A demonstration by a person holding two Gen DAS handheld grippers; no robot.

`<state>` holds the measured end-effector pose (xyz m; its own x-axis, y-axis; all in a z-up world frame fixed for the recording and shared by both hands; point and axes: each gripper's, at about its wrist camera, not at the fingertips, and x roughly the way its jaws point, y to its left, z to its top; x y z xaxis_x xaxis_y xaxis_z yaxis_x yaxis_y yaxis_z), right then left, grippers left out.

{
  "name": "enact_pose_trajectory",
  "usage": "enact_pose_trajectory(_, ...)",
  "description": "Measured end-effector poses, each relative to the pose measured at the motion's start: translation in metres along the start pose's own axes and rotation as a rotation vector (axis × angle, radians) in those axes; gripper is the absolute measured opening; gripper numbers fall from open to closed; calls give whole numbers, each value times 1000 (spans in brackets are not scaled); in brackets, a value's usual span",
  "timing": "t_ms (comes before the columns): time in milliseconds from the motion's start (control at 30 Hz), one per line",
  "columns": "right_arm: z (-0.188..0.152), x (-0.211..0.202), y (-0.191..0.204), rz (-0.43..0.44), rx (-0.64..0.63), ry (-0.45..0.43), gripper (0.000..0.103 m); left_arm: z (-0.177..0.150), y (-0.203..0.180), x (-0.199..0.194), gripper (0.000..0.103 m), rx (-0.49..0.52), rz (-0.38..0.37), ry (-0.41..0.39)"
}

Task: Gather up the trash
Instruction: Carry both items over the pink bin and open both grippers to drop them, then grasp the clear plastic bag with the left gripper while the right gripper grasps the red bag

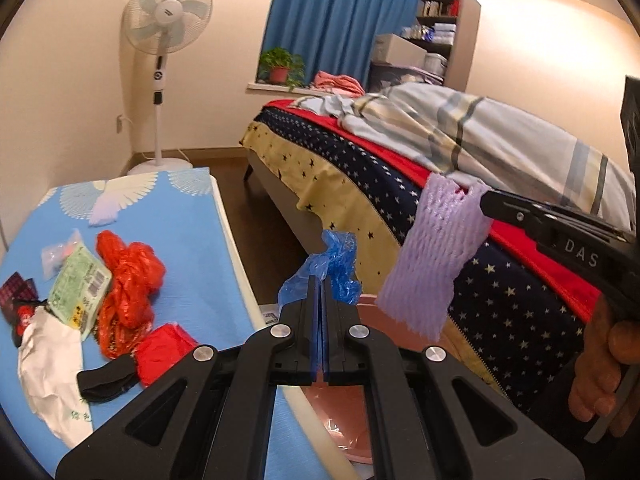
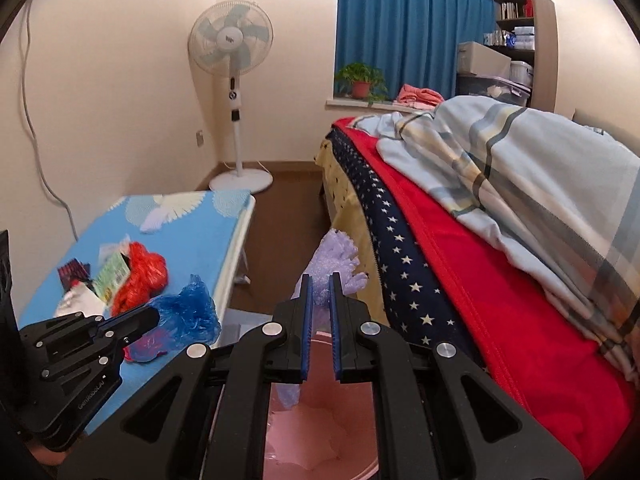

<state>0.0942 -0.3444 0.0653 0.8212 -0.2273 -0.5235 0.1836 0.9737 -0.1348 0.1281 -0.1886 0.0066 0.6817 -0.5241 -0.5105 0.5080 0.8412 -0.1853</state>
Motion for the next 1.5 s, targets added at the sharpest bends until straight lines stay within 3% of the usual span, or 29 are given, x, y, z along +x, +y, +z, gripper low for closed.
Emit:
enact_pose_trajectory(633, -7, 9, -4, -67, 4, 44, 10, -7, -5, 21, 1, -21, -49, 55)
enact_pose_trajectory(733, -7, 10, -7, -72, 19, 52, 15, -9, -8, 25, 1, -23, -73, 76)
enact_pose_trajectory(767, -7, 10, -7, -74, 24, 56, 20, -9, -8, 26, 2, -24, -76, 81)
enact_pose_trajectory(800, -7, 10, -8, -79, 29, 56, 32, -9, -8, 26, 4, -25, -76, 86)
enact_pose_trajectory(833, -7, 10, -9, -88, 35, 53, 42, -10, -7, 27, 12, -28, -76, 88)
enact_pose_trajectory(867, -7, 9, -10, -92, 39, 49, 44, -10, -6, 27, 19, -33, -76, 91)
enact_pose_trajectory(1167, -6, 7, -15, -86, 63, 39, 44, -11, 1, 25, 21, -55, -65, 86)
enact_pose_trajectory(1500, -4, -2, -8, -37, 63, -2, 44, 0, 17, 2, 21, -88, -27, 25)
